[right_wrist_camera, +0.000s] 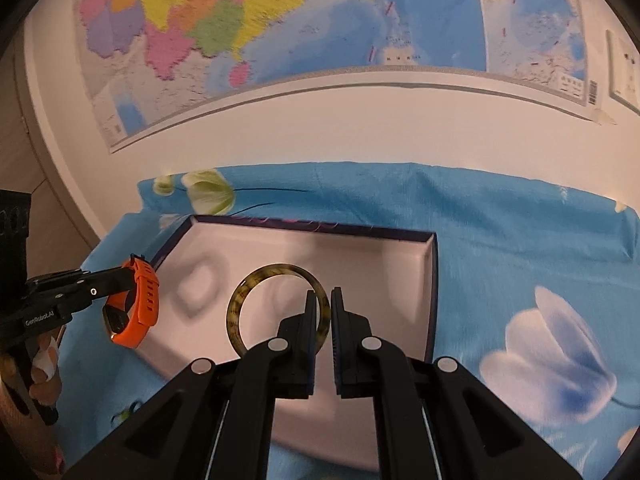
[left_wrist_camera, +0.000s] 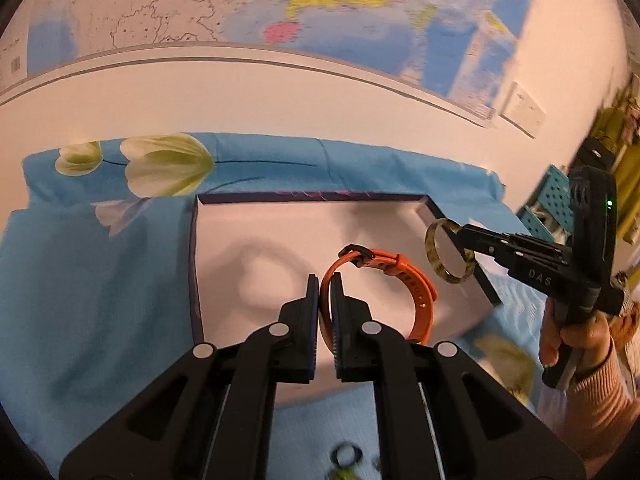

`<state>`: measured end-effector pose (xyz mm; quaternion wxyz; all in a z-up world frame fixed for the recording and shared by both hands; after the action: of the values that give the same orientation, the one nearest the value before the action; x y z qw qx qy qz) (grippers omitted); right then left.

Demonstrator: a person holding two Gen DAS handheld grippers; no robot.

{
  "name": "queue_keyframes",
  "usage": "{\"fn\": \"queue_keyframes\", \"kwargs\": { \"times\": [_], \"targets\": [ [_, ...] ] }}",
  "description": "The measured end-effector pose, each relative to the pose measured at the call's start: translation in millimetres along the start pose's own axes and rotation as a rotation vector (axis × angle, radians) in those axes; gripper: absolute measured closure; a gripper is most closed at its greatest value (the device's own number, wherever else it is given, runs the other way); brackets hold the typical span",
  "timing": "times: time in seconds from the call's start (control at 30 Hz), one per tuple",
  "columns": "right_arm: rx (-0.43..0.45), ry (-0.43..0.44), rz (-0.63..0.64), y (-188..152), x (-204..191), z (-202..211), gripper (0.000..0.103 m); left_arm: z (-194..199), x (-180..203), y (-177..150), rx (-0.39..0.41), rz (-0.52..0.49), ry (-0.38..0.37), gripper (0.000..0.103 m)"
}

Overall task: Organize jewelry
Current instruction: 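Lift and carry the watch band and bangle with both tools over the tray, then lower both items into the tray and open both tools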

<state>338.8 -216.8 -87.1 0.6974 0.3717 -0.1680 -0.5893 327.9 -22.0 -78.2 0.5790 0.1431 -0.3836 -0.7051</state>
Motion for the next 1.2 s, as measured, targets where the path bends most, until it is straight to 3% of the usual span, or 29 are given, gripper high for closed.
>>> {"fn": "queue_keyframes", "kwargs": {
  "times": [0.2, 0.5, 0.77, 0.87, 0.97, 1.07, 1.17, 1.2],
  "targets": [
    [-0.056, -0.026, -0.027, 17, 9, -38, 0.097, -39, -16, 22, -0.028, 0.056, 0.036, 0.096],
    [-0.158, -0.073, -0.038, 25, 12, -79, 0.097, -87, -39, 30, -0.102, 0.167, 0.112, 0.096],
    [-0.156, -0.114, -0.073, 26, 19, -86, 0.096, -110, -47, 30, -0.162, 0.252, 0.143, 0.094],
    [-0.129, -0.118, -0.066, 26, 17, -78, 0.092, -111, -47, 26, -0.168, 0.262, 0.129, 0.087],
    [-0.089, -0.084, -0.058, 25, 11, -60, 0.088, -103, -42, 26, -0.148, 0.236, 0.124, 0.070],
    [-0.045, -0.037, -0.027, 19, 2, -31, 0.073, -81, -35, 29, -0.083, 0.184, 0.135, 0.064],
    [-0.005, 0.000, 0.034, 6, -12, 1, 0.062, -50, -24, 30, -0.003, 0.109, 0.133, 0.050],
    [0.007, 0.014, 0.061, -3, -17, 15, 0.061, -40, -18, 29, 0.020, 0.077, 0.133, 0.049]
  ]
}}
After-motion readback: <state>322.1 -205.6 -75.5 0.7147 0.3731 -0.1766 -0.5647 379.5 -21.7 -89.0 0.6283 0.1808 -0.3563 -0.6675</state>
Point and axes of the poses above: each gripper's, at about its wrist camera, not at the fingertips, and z roughly against the way its jaws point, x to its right, y to its top, the point moved 7 cm from there along -z, roughly the way its jaws point
